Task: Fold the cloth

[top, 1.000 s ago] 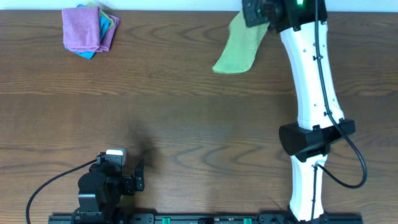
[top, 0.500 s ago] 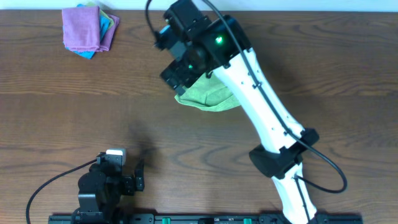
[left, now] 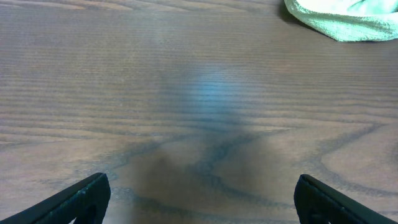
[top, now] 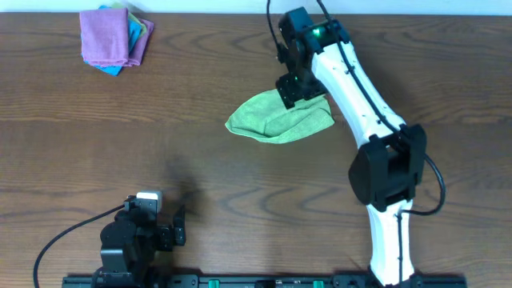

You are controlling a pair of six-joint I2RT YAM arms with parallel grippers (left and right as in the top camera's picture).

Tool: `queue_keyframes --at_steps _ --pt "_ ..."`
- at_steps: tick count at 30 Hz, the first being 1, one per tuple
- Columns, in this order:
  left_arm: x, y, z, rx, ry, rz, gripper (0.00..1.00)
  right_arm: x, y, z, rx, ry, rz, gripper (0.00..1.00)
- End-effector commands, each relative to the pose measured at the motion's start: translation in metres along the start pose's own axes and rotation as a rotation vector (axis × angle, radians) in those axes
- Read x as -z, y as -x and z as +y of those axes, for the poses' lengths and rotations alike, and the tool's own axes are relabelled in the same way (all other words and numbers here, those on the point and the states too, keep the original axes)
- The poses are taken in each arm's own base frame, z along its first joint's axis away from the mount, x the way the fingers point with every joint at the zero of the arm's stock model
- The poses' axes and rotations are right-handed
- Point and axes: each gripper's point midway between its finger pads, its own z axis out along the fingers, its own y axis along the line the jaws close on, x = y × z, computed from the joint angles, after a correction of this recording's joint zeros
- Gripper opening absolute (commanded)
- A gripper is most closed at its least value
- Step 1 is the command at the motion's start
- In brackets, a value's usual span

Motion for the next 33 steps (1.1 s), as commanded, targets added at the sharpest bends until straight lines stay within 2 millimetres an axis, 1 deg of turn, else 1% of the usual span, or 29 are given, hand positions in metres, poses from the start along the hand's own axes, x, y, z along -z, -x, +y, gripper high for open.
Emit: queue_keyframes --at_steps 1,3,7,11,13,14,16,17,18,20,22,24,25,27,28,29,30,32,33 --pt "-0.001 -0.004 0.0 0.001 -0.001 0.013 0.96 -0.013 -0.003 -0.003 -0.028 0.031 0.01 0.73" --pt "-0.001 -0.004 0.0 0.002 -0.001 0.013 0.96 -0.028 -0.006 -0.002 -0.018 0.03 0.025 0.75" --pt "-0.001 -0.004 0.0 0.001 -0.001 0.013 0.96 -0.047 -0.006 -0.005 -0.015 0.013 0.015 0.74" --pt "-0.001 -0.004 0.0 0.001 -0.001 0.013 0.96 -0.061 -0.002 -0.014 -0.006 0.001 -0.013 0.72" --pt "-0.001 -0.004 0.0 0.001 -0.001 0.013 0.96 -0.063 -0.005 -0.02 -0.013 -0.007 -0.002 0.66" --pt "-0.001 -0.004 0.0 0.002 -0.001 0.013 0.96 -0.063 -0.008 -0.022 -0.016 -0.011 0.012 0.62" --pt "-0.001 -0.004 0.0 0.002 -0.001 0.013 0.96 -0.063 -0.016 -0.023 -0.018 -0.01 0.043 0.56" --pt "-0.001 -0.004 0.0 0.002 0.0 0.013 0.96 -0.063 -0.022 -0.024 -0.02 -0.008 0.067 0.52" --pt "-0.001 -0.004 0.0 0.001 -0.001 0.013 0.96 -0.062 -0.029 -0.023 -0.035 -0.007 0.097 0.45" --pt "-0.001 -0.004 0.0 0.001 -0.001 0.013 0.96 -0.062 -0.039 -0.021 -0.039 -0.005 0.137 0.42" --pt "-0.001 -0.004 0.0 0.002 -0.001 0.013 0.95 -0.067 -0.046 -0.021 -0.038 -0.004 0.157 0.38" --pt "-0.001 -0.004 0.0 0.001 -0.001 0.013 0.96 -0.075 -0.051 -0.02 -0.038 -0.004 0.168 0.38" --pt "-0.001 -0.004 0.0 0.001 -0.001 0.013 0.95 -0.078 -0.052 -0.02 -0.038 -0.005 0.168 0.43" --pt "-0.001 -0.004 0.0 0.001 -0.001 0.013 0.96 -0.08 -0.05 -0.022 -0.038 -0.015 0.158 0.47" --pt "-0.001 -0.004 0.0 0.002 -0.001 0.013 0.95 -0.08 -0.048 -0.022 -0.038 -0.016 0.152 0.43" --pt "-0.001 -0.004 0.0 0.001 -0.001 0.013 0.96 -0.08 -0.048 -0.022 -0.038 -0.016 0.151 0.33" --pt "-0.001 -0.004 0.0 0.001 -0.001 0.013 0.96 -0.08 -0.048 -0.022 -0.038 -0.016 0.151 0.26" --pt "-0.001 -0.004 0.0 0.001 -0.001 0.013 0.96 -0.08 -0.049 -0.022 -0.038 -0.015 0.157 0.06" --pt "-0.001 -0.004 0.0 0.002 -0.001 0.013 0.96 -0.08 -0.051 -0.021 -0.037 -0.015 0.165 0.02"
